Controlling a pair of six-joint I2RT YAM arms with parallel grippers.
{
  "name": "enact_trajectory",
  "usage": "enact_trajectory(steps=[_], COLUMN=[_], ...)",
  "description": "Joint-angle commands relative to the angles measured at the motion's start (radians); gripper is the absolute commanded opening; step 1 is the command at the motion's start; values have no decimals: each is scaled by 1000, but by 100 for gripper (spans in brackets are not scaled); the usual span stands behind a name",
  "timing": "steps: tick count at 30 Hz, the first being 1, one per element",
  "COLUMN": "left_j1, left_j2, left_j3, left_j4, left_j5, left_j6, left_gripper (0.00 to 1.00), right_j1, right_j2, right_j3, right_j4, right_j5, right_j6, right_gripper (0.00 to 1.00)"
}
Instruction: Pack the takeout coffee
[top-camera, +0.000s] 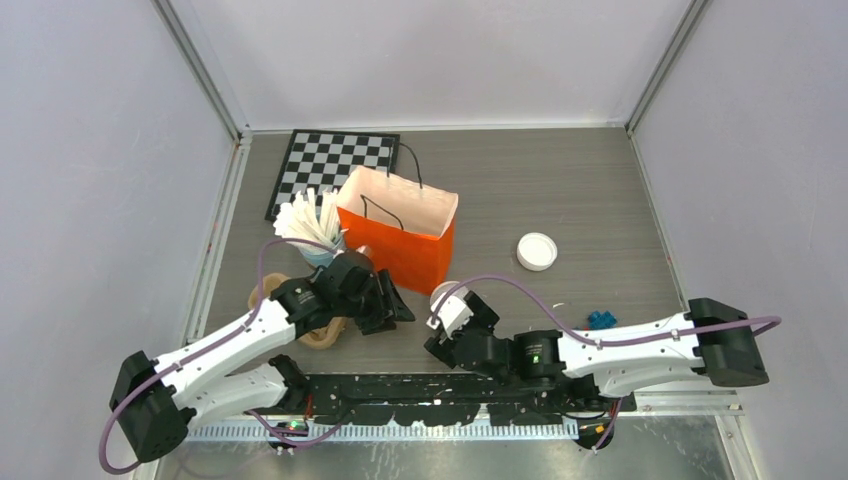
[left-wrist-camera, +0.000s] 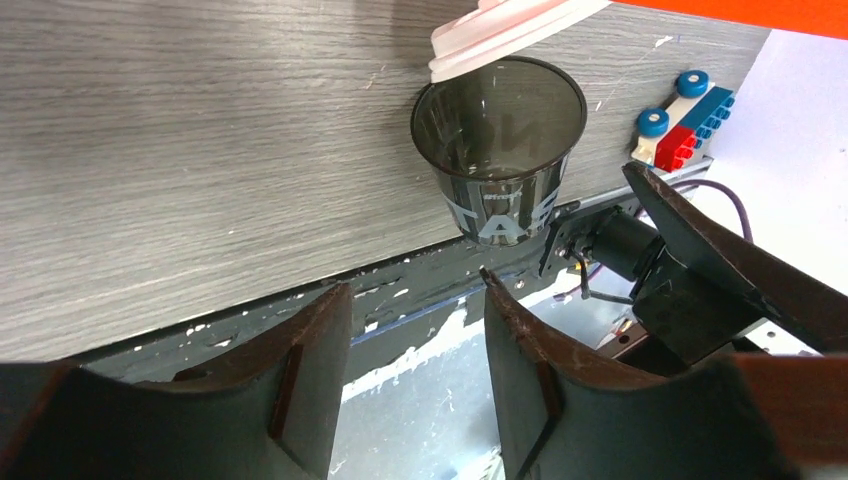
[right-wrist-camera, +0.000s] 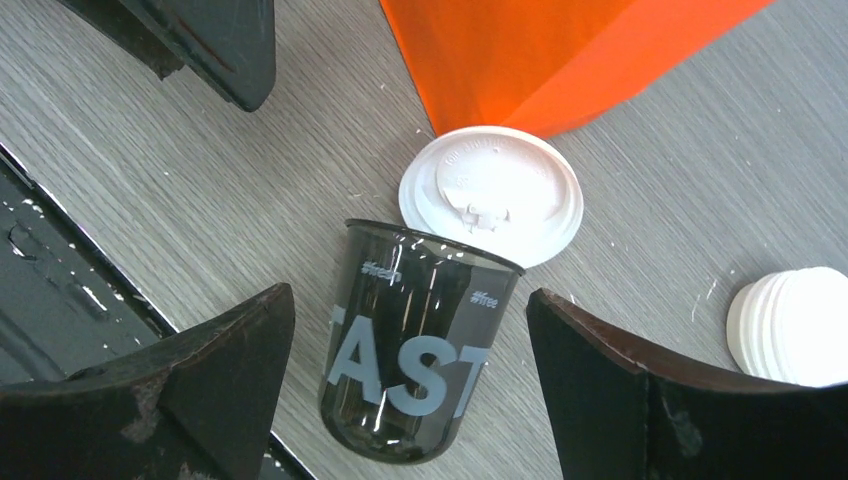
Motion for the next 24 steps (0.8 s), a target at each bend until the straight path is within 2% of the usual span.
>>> enact_trajectory(steps=[1,5,8,12,14,16,19,21,24], left_j1=[3,3,3,3,3,8,17,23,36], left_j2=[31,46,43,56,60,67,75,80,85], left_j3=[31,3,4,-1,-2,-3,-6,-10,-10], left_j4=[147,260,241,247,241,229,224,217,222], left_j5=[57,79,32,9,0,4,30,46,78], left_j6=[112,76,18,-7,-6,-7,9,19,45], left_gripper=[54,54,53,53,53,53,53,53,53], right_j1=[5,-14,-33,-89,-123,-197,-408,-499,-570], right_j2=[-83,-170,-211,-229,-235,-231,-172,-102,59], right_j3=[83,161,265,394,435,463,520,571,687], right_j4=[-184,-410,-595,-823,-875,-897,-949,-991,-1065], right_j5=[1,4,4,-21,-35,-107,-296,-390,-482], right_j6=[164,457,641,822,890,937,1014,1041,1025], right_gripper=[90,91,90,85,82,79,70,69,70])
